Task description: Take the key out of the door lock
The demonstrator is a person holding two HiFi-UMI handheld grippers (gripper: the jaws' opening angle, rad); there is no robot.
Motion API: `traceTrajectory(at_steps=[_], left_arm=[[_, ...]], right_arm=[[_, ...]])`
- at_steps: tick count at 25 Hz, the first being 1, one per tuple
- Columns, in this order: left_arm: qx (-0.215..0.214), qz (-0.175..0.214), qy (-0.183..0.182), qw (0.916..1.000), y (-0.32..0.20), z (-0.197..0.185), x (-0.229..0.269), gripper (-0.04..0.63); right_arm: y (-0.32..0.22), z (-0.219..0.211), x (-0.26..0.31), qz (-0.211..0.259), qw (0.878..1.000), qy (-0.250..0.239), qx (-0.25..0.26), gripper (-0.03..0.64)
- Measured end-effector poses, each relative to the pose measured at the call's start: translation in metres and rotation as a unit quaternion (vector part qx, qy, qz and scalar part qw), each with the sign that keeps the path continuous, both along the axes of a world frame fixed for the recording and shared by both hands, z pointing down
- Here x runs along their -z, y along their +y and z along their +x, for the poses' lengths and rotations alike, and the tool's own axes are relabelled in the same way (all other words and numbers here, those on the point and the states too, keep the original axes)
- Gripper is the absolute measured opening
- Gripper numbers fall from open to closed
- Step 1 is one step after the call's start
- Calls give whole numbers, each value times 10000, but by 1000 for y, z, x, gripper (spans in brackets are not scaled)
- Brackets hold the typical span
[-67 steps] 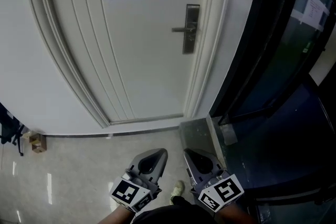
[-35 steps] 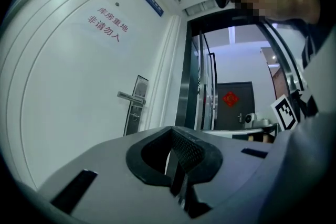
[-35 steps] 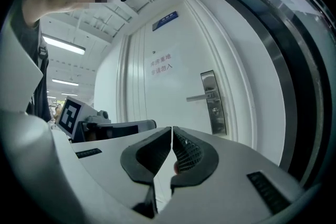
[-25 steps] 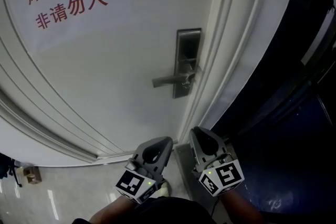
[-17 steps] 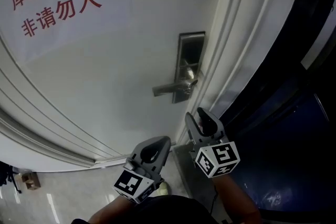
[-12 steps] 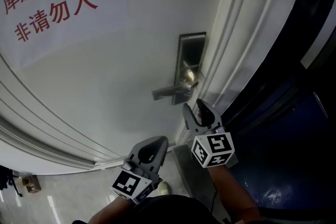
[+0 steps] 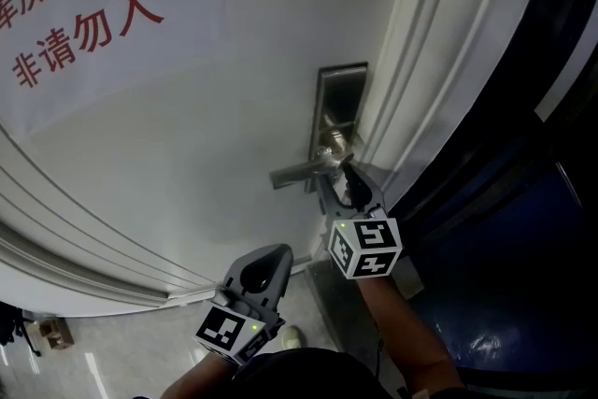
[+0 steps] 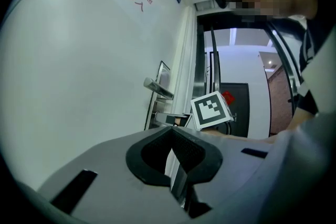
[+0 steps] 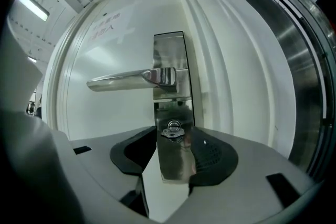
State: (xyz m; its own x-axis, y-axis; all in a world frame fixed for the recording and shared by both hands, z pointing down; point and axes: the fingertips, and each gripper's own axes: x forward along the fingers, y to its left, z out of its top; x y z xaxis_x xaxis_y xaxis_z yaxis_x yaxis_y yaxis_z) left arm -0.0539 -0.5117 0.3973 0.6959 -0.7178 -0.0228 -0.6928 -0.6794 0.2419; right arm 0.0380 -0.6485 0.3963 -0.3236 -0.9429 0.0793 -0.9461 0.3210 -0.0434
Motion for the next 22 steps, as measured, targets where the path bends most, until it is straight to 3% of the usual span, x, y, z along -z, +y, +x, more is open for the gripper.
traceTrajectory(at_steps=[22], left_arm=[[15,-38,15,10000,-4,-2,-3,5]], right_arm=[[-6,-1,-1,-43,9996,252,-80,141]])
